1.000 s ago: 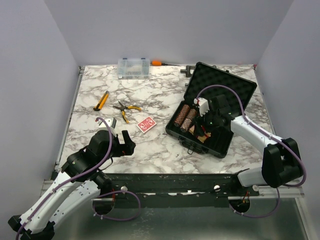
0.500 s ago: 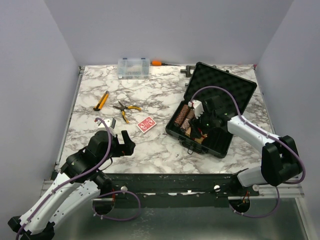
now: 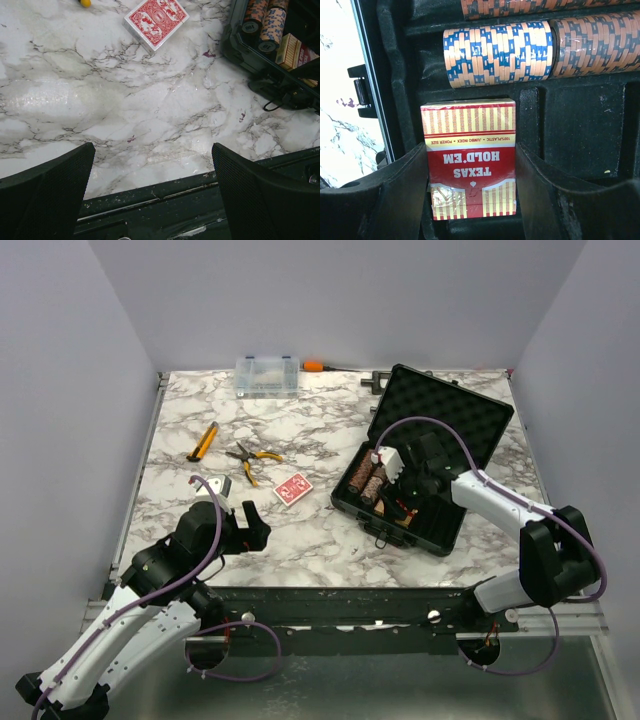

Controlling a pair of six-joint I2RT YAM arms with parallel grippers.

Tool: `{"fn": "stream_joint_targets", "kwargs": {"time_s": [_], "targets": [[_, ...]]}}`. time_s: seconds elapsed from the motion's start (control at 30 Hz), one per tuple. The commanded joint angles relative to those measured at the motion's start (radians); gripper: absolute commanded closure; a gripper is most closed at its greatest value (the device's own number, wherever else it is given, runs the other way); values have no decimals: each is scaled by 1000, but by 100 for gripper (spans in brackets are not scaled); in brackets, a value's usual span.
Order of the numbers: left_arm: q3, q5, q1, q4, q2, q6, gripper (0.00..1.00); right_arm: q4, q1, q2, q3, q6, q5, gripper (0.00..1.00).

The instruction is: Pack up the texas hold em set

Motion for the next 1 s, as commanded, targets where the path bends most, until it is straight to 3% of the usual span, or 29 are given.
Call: {"fn": "stream_joint_targets", "kwargs": {"time_s": [0.0,0.23,0.57,0.7,0.8,0.97], "targets": [[9,11,-5,20,-10,6,2,-12,4,-3,-9,-14,-7,53],[8,11,-5,21,-10,7,2,11,4,-17,-25,17,-125,54],[10,10,-5,21,-1,7,2,67,3,-23,-71,10,-142,52],[10,8,-4,21,-5,7,1,86,3,-13,-71,31,-132,19],[10,6,-5,21,-5,7,2,79,5,-28,-52,39,-117,3],[9,6,-5,20,-1,7,1,40,4,-60,-8,30,-93,0]]}}
